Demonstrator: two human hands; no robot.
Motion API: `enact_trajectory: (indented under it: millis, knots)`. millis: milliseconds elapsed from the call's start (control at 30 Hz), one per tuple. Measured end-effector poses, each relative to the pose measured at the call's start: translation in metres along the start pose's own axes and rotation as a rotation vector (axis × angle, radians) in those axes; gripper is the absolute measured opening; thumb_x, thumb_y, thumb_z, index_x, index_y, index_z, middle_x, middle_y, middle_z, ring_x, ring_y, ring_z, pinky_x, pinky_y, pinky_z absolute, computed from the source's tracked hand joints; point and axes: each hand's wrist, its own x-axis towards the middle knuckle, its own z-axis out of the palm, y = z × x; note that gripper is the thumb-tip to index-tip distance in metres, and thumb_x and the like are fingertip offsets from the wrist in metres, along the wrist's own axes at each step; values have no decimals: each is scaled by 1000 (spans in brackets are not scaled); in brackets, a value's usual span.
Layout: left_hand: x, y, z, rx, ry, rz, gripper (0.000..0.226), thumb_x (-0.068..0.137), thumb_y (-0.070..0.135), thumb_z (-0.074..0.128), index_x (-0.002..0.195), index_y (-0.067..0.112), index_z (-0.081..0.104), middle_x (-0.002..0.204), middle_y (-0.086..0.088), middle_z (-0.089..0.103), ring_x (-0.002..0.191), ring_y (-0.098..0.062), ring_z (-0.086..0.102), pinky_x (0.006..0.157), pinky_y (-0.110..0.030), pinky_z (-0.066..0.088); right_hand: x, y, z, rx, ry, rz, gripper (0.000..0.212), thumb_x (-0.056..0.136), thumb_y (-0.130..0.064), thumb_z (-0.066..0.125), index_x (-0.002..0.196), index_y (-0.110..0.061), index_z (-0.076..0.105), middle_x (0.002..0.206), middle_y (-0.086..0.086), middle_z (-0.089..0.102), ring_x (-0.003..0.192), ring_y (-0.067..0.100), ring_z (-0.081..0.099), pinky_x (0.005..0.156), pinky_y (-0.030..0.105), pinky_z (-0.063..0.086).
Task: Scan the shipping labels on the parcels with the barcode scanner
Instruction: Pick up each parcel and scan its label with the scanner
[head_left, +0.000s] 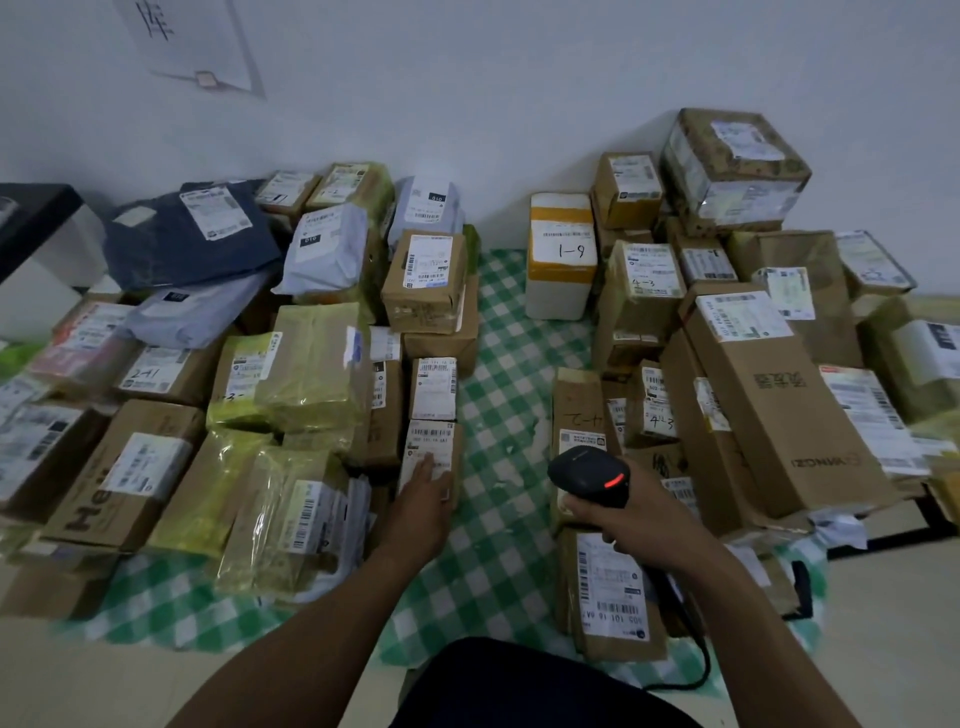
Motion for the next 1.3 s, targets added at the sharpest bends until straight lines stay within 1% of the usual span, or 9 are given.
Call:
enact_trajectory:
  millis: [233, 367, 467, 600, 733, 967, 1133, 1200, 1300]
  knots:
    - [-17, 51, 17, 20, 78, -33, 64, 103, 7, 45, 163, 19, 23, 172, -11, 12, 159, -28, 4, 127, -42, 10, -24, 11, -18, 36, 104, 19, 31, 94, -29, 76, 119, -36, 60, 99, -6, 72, 72, -3, 67, 57, 14, 50]
    - [-49, 112, 17, -372, -8, 5, 48, 103, 37, 60, 148, 23, 50, 155, 2, 46, 131, -8, 44, 111, -23, 32, -40, 24, -25, 47, 140, 20, 32, 95, -27, 74, 124, -31, 59, 92, -16, 66, 74, -10, 63, 60, 8, 45]
    - [-72, 140, 21, -513, -175, 19, 64, 93, 49, 71, 149, 31, 46, 141, 14, 49, 119, -3, 49, 99, -24, 44, -51, 30, -25, 75, 161, 35, 34, 96, -32, 73, 119, -43, 51, 97, -19, 62, 83, -5, 59, 65, 11, 42]
    - [-83, 142, 39, -598, -345, 85, 71, 82, 34, 88, 129, 56, 39, 125, 41, 46, 111, 13, 55, 98, -18, 51, -59, 39, -21, 110, 163, 55, 39, 94, -39, 74, 114, -53, 43, 109, -23, 61, 92, -5, 58, 71, 15, 43]
    - [-85, 138, 44, -819, -429, -30, 61, 91, 28, 79, 120, 69, 46, 135, 19, 58, 120, -13, 65, 91, -42, 62, -64, 47, -17, 131, 148, 87, 41, 94, -38, 75, 118, -49, 43, 110, -20, 61, 91, -2, 59, 74, 18, 45]
    - [-83, 130, 39, -1012, -398, -285, 49, 106, 13, 51, 142, 45, 38, 130, -2, 66, 112, -24, 68, 78, -45, 61, -66, 51, -14, 109, 171, 117, 37, 93, -38, 76, 115, -44, 47, 106, -17, 65, 89, 3, 63, 72, 22, 48]
    - [-83, 125, 40, -1082, -399, -357, 38, 102, 19, 63, 134, 34, 48, 125, -6, 69, 110, -27, 69, 73, -40, 60, -60, 51, -5, 129, 125, 118, 33, 93, -33, 78, 122, -38, 62, 97, -13, 76, 80, 5, 72, 74, 24, 59]
    - [-82, 119, 39, -1070, -356, -331, 39, 97, 18, 71, 130, 25, 51, 123, -4, 70, 104, -26, 72, 74, -35, 59, -58, 48, -4, 133, 113, 84, 34, 93, -33, 77, 118, -48, 59, 104, -21, 73, 92, -8, 68, 78, 13, 53]
    - [-82, 111, 29, -982, -363, -273, 40, 89, 18, 80, 116, 13, 51, 118, -5, 71, 98, -22, 72, 72, -29, 56, -53, 43, -8, 125, 100, 43, 38, 92, -35, 78, 120, -54, 59, 118, -29, 69, 113, -9, 62, 97, 20, 50]
